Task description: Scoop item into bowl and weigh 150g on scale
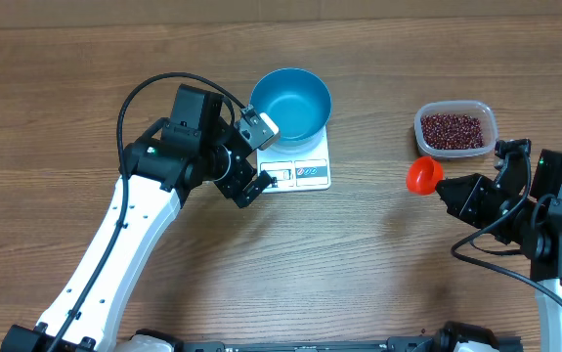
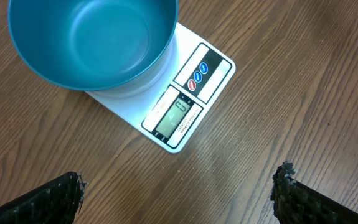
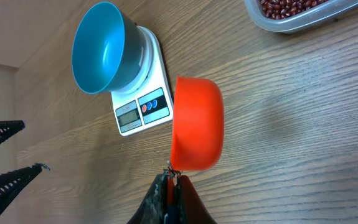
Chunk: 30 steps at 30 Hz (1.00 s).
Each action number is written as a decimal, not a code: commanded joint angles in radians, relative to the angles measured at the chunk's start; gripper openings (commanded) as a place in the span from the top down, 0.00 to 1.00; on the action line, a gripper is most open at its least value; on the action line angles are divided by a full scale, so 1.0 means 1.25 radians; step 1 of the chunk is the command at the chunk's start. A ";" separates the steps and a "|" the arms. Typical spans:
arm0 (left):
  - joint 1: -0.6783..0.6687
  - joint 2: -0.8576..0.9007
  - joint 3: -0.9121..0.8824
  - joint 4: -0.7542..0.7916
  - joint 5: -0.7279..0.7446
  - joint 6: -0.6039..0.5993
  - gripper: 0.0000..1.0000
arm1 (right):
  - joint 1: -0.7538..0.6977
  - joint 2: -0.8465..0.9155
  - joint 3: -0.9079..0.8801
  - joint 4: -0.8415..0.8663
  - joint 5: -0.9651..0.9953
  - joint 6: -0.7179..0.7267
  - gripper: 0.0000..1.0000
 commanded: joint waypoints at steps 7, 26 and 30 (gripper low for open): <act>-0.005 0.004 -0.003 0.001 0.017 -0.024 0.00 | -0.003 -0.002 0.021 0.000 0.003 -0.004 0.96; -0.005 0.004 -0.003 0.001 0.014 -0.070 0.00 | -0.003 -0.002 0.021 0.000 0.003 -0.004 0.96; -0.004 0.004 -0.003 0.003 -0.002 -0.090 0.00 | -0.003 -0.002 0.021 0.000 0.003 -0.004 0.96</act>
